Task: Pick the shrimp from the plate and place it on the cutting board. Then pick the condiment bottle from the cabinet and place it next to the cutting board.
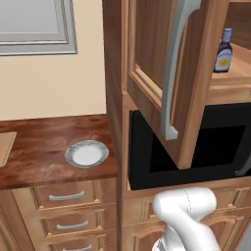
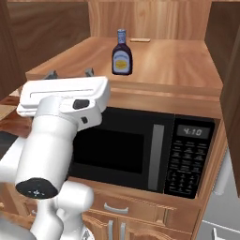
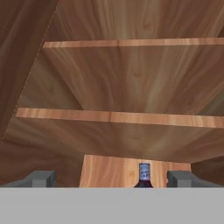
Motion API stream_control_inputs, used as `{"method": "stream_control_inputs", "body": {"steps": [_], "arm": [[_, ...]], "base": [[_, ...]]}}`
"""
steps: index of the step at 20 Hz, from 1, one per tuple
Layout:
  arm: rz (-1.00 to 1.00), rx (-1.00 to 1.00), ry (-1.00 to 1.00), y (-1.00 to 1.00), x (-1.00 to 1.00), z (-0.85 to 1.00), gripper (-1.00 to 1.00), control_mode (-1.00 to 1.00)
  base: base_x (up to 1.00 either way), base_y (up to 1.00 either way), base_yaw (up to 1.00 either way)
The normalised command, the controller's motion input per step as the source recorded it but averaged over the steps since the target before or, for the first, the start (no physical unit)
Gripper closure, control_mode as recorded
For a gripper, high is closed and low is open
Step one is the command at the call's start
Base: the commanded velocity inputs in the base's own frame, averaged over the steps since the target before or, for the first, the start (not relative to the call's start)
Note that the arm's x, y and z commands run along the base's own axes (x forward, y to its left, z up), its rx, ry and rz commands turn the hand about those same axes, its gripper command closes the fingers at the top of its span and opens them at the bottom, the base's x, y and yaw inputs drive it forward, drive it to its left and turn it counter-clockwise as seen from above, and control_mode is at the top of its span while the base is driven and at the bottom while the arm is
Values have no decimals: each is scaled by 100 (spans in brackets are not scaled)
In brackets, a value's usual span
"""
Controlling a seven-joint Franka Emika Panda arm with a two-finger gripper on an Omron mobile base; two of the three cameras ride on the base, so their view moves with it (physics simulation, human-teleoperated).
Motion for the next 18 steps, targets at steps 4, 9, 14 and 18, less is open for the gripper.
{"method": "stream_control_inputs", "body": {"steps": [4,9,14,18], "arm": [[0,0,0,-11,22,0,-100,-100],[0,0,0,-11,8,4,-100,-100],[0,0,0,-1,5,13,-100,-100],[0,0,0,0,8,16,-100,-100]], "base": [[0,0,0],[0,0,0],[0,0,0],[0,0,0]]}}
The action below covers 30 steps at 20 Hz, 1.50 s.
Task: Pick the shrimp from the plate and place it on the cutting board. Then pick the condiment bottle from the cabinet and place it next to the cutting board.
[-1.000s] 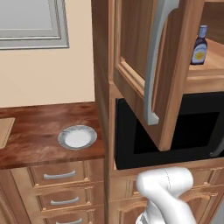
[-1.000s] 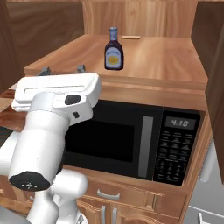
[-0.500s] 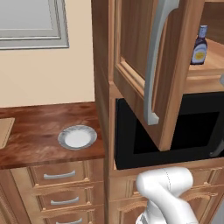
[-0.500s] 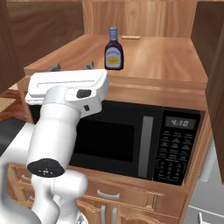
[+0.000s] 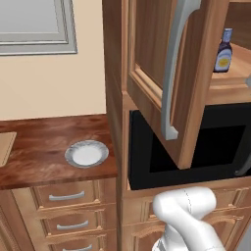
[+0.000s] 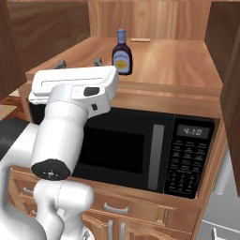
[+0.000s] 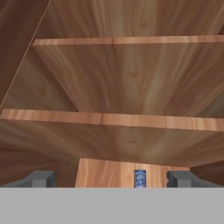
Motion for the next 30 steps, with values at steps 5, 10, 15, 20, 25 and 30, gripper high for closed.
{"method": "stream_control_inputs", "body": {"steps": [5,10,15,20,25,30], "arm": [[0,0,0,0,8,13,-100,-100],[0,0,5,0,15,0,-100,-100],[0,0,14,0,24,0,-100,-100],[0,0,10,0,28,0,-100,-100],[0,0,4,0,27,0,-100,-100],[0,0,0,-4,21,0,-100,-100]], "base": [[0,0,0],[0,0,0],[0,0,0],[0,0,0],[0,0,0],[0,0,0]]}}
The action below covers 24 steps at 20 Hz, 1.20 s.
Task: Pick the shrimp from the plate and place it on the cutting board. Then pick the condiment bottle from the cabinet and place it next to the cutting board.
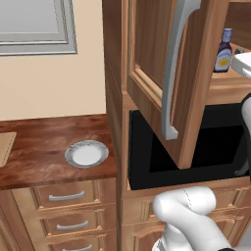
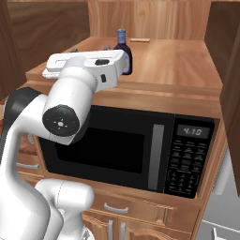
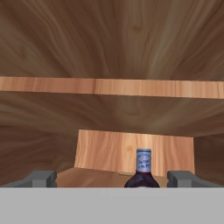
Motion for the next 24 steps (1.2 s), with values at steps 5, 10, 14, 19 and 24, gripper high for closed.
{"method": "stream_control_inputs", "body": {"steps": [5,10,14,19,24], "arm": [[0,0,-1,-2,18,-4,-100,-100],[0,0,-2,0,21,-9,-100,-100],[0,0,0,-7,23,-4,-100,-100],[0,0,0,-15,18,0,-100,-100],[0,0,0,-16,14,0,-100,-100]], "base": [[0,0,0],[0,0,0],[0,0,0],[0,0,0],[0,0,0]]}}
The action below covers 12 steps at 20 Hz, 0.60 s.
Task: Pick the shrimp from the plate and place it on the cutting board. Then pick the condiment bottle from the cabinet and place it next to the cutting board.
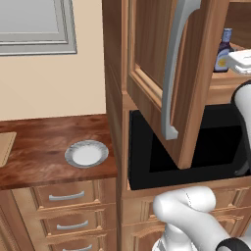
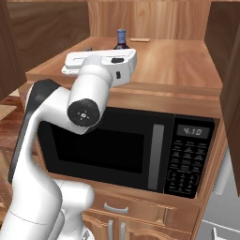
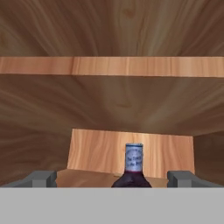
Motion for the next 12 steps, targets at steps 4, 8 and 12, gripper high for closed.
{"method": "stream_control_inputs", "body": {"steps": [4,8,12], "arm": [[0,0,0,-3,12,1,-100,-100],[0,0,0,0,9,5,-100,-100],[0,0,0,0,11,2,-100,-100]], "base": [[0,0,0],[0,0,0],[0,0,0]]}}
